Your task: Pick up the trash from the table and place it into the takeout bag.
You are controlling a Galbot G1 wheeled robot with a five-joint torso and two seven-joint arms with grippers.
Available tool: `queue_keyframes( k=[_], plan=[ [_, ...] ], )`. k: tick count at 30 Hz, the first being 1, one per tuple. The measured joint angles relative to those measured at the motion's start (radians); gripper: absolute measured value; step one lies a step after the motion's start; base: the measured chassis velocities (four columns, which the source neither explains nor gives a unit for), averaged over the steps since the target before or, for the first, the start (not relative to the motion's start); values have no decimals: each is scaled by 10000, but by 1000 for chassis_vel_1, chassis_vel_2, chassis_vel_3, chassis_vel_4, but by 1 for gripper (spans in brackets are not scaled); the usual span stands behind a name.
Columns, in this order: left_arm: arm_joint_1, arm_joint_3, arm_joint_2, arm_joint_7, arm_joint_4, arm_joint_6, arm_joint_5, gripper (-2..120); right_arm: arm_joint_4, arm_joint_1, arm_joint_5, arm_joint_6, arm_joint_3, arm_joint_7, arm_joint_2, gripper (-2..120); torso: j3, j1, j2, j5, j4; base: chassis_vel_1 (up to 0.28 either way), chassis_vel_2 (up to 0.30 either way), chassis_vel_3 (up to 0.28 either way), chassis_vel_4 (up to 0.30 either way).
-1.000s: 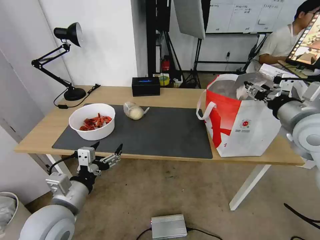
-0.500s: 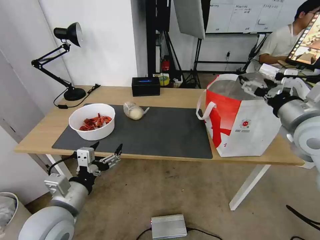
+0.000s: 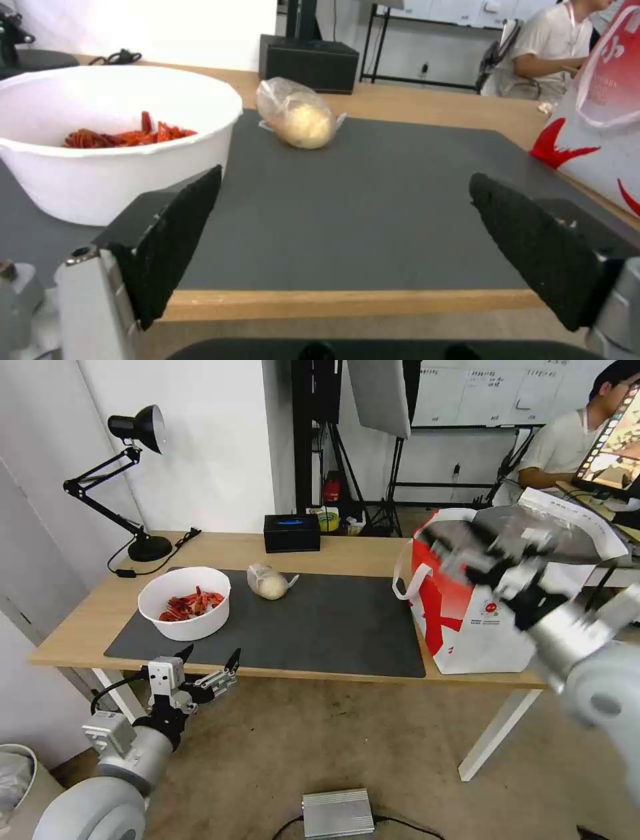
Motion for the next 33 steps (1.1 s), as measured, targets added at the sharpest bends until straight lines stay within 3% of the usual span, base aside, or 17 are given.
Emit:
queue_keyframes(
  k=[7, 13, 19, 33],
  plan=[
    [36, -157, 43, 172, 138, -15, 22, 100, -43, -1576, -2699, 549, -717, 202, 789, 100, 0, 0, 0, 1, 1, 0, 0, 0, 0],
    [93, -178, 55, 234, 254, 23, 200, 100, -189, -2824, -4130, 1112, -1392, 1601, 1316, 100, 0, 0, -1, 0, 1, 0, 0, 0, 0],
    [259, -342, 55, 311, 179, 873, 246, 100, -305, -3464, -4720, 1382, -1954, 2541, 1544, 100, 1, -1, -1, 2, 2, 0, 0, 0, 0],
    [510, -454, 2, 541, 633, 675, 947, 100, -351, -3701, -4816, 1536, -2440, 2728, 1624, 100, 1, 1, -1, 0, 2, 0, 0, 0, 0]
  ],
)
